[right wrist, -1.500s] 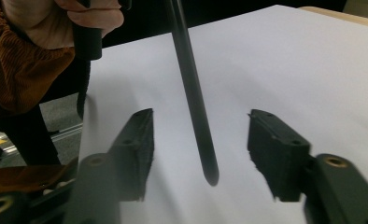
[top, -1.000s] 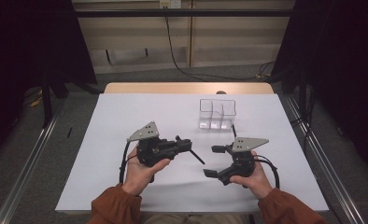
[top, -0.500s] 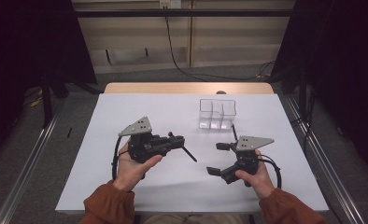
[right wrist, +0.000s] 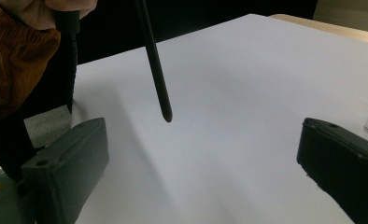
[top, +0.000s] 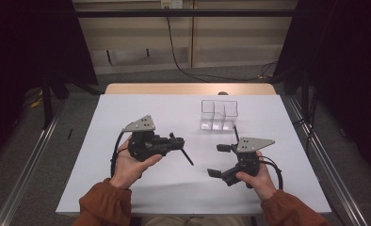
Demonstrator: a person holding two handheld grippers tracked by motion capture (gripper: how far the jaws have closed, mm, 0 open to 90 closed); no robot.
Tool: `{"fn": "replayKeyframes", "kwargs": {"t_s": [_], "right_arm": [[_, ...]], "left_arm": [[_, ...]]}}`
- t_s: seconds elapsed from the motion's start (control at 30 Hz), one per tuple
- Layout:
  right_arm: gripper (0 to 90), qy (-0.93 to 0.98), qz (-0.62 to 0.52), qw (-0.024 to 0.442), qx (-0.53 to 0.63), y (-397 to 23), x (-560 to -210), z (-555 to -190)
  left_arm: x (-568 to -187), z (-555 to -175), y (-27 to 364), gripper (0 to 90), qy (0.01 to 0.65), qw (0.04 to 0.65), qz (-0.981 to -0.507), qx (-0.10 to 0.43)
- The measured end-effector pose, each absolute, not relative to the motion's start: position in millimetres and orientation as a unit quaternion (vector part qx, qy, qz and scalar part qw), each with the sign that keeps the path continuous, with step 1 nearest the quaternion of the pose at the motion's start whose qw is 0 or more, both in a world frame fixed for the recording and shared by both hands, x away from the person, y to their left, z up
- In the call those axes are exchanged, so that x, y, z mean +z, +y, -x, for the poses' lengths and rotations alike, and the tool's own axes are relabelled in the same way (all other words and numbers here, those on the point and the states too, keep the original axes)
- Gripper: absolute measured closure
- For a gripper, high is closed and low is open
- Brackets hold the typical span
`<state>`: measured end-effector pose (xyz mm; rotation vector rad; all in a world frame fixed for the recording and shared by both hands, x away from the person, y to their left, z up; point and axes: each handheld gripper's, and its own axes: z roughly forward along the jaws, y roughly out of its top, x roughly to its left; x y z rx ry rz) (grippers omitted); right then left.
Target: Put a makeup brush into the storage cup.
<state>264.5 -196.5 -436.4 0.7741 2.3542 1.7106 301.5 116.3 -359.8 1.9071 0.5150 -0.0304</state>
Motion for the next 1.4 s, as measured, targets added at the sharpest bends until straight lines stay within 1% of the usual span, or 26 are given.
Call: {"fn": "replayKeyframes", "kwargs": {"t_s": [0.27,0.3,0.53,0.8,0.87,0.97,1.03,1.17,1.3,1.4], "right_arm": [[2.0,0.780,-0.254,0.065,0.567,-196,-435,-264],[2.0,0.780,-0.254,0.064,0.568,-196,-434,-265],[2.2,0.782,-0.250,0.062,0.568,-193,-433,-265],[3.3,0.785,-0.246,0.056,0.565,-188,-431,-266],[5.3,0.788,-0.238,0.054,0.566,-185,-429,-266],[5.8,0.792,-0.231,0.052,0.563,-180,-426,-265],[7.7,0.793,-0.232,0.051,0.561,-176,-426,-266],[13.0,0.796,-0.239,0.046,0.554,-173,-428,-270],[25.0,0.803,-0.234,0.042,0.547,-167,-429,-272],[37.1,0.806,-0.224,0.032,0.547,-164,-429,-273]], "left_arm": [[-358,-305,106,84.1,0.206,0.511,-0.834,-0.016],[-358,-305,105,84.1,0.205,0.502,-0.840,-0.010],[-366,-312,99,84.1,0.210,0.460,-0.863,-0.014],[-366,-309,89,84.1,0.197,0.458,-0.867,-0.030],[-366,-309,87,84.1,0.199,0.461,-0.864,-0.030],[-365,-311,87,84.1,0.206,0.471,-0.857,-0.033],[-365,-313,89,84.1,0.214,0.487,-0.846,-0.040],[-367,-310,86,84.1,0.211,0.478,-0.852,-0.034],[-369,-310,84,84.1,0.209,0.480,-0.851,-0.034],[-370,-310,82,84.1,0.208,0.481,-0.851,-0.038]]}}
